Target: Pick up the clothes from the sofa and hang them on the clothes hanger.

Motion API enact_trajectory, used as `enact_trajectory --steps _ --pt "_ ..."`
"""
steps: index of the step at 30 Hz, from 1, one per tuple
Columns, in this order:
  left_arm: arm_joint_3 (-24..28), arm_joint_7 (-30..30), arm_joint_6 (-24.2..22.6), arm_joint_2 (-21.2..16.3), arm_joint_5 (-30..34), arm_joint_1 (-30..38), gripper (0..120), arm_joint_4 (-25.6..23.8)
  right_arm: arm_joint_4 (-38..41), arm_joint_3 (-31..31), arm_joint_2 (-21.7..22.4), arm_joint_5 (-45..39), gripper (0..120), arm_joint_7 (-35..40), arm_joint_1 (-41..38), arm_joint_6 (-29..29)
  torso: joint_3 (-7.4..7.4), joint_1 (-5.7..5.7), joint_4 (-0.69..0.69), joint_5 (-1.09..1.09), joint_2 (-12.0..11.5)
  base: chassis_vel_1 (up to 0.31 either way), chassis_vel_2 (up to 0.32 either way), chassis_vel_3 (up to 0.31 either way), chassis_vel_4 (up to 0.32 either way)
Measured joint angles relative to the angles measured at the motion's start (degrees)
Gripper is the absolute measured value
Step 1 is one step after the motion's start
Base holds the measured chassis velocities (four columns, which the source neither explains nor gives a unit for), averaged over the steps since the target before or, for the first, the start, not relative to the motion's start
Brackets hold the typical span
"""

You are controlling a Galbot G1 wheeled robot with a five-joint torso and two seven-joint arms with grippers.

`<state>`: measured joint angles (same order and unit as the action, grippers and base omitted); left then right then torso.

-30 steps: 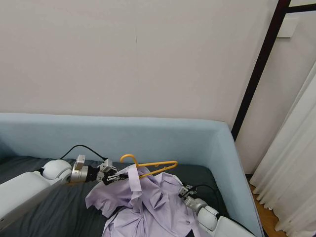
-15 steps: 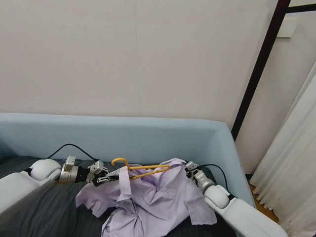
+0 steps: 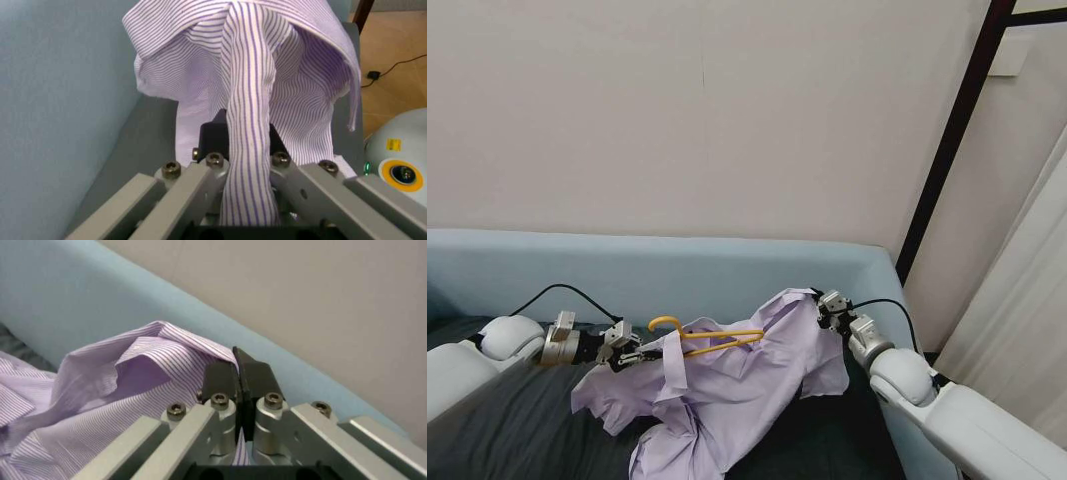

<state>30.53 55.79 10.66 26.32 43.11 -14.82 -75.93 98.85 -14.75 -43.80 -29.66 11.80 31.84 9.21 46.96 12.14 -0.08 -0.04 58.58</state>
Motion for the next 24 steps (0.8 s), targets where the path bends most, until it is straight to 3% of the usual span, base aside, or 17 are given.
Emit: enact_trajectory --steps 18,24 --pt "-0.1 -0.8 0.0 -0.7 -4.2 0.3 1 -0.7 8.2 5.5 4.2 -8.7 0 3.0 0.1 5.0 0.0 0.0 0.0 -0.01 0.0 0.0 0.0 0.0 0.0" --pt "-0.1 -2.6 -1.0 -0.5 -2.4 0.7 1 -0.9 11.8 7.6 6.0 -9.3 0 3.0 2.0 5.0 0.0 0.0 -0.01 -0.01 0.0 0.0 0.0 0.0 0.0"
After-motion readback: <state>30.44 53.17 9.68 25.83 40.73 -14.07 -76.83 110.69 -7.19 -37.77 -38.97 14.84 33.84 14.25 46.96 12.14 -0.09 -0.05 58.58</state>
